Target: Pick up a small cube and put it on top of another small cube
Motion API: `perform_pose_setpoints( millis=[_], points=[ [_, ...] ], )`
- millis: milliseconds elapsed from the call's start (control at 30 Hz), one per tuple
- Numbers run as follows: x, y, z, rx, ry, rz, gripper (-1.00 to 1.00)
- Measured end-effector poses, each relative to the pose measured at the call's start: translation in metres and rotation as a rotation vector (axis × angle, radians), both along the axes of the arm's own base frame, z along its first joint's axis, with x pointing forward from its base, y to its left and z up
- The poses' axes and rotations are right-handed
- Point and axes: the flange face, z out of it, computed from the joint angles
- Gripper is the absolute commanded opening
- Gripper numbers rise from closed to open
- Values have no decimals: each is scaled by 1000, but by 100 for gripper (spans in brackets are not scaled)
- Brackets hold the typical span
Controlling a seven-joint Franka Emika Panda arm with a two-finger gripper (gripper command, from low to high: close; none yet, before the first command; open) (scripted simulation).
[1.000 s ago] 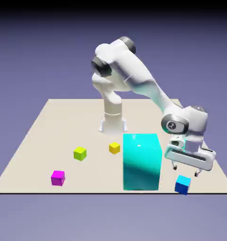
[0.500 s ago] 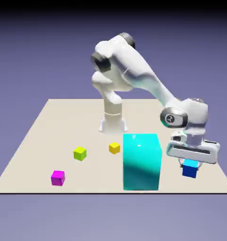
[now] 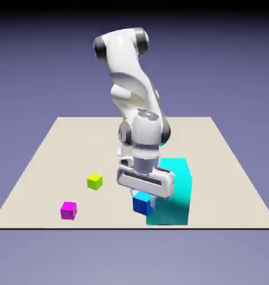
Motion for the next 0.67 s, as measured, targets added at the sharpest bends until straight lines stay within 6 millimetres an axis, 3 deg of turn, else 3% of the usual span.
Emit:
perform_pose_setpoints(
  millis=[133, 200, 267, 433, 467, 533, 667],
  points=[
    [-57, -123, -5, -10, 23, -235, -100],
    [-96, -166, -21, -8, 78, -378, -100],
    [-98, -167, -23, -8, 82, -385, -100],
    [-95, -175, -91, -8, 82, -385, -100],
    [-95, -175, -92, -8, 82, -385, 100],
    [-95, -175, -92, -8, 83, -385, 100],
    [-97, -169, -36, -7, 82, -387, 100]
  ],
)
